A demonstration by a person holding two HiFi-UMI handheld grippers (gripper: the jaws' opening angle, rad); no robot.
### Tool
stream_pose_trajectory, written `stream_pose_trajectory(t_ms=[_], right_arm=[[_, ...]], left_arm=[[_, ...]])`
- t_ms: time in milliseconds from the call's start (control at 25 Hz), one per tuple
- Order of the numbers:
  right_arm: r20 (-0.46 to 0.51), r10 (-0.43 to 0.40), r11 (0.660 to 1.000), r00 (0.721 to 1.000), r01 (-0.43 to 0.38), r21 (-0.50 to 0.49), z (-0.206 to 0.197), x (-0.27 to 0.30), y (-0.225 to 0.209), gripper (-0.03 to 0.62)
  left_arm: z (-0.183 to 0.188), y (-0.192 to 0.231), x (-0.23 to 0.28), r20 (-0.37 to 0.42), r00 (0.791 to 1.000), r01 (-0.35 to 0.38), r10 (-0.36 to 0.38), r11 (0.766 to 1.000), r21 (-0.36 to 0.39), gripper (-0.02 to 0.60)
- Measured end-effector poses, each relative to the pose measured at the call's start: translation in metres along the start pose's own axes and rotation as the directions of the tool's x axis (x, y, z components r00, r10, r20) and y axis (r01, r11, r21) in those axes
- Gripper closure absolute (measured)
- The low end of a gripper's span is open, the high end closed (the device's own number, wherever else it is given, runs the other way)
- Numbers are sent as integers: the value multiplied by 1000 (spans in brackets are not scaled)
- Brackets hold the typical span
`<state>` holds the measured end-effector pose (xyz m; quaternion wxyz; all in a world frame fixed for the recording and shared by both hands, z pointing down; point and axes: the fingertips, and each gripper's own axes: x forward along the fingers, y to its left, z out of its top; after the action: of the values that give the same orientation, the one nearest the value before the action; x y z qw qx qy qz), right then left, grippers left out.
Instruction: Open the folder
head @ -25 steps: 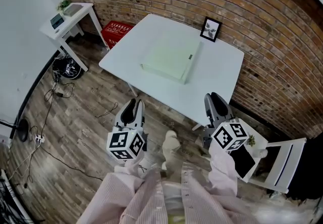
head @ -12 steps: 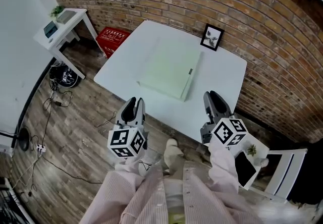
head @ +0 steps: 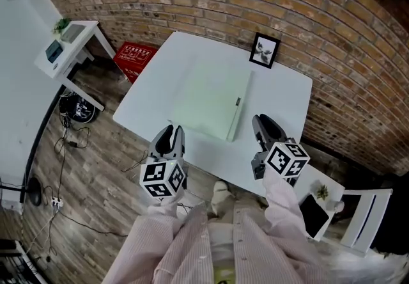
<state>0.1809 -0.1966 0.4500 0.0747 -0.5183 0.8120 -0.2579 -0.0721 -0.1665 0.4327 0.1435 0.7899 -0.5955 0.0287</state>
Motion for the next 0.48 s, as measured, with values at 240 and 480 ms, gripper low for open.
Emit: stream_pose_trajectory(t_ms=[240, 480], right_arm=[[-54, -17, 999, 998, 19, 36, -10, 32, -18, 514], [-94, -17, 995, 995, 27, 99, -21, 62, -33, 514]], left_arm=[[-14, 3, 33, -67, 997, 36, -35, 999, 21, 491], [-21, 2, 60, -122, 991, 75, -62, 992, 100, 491]])
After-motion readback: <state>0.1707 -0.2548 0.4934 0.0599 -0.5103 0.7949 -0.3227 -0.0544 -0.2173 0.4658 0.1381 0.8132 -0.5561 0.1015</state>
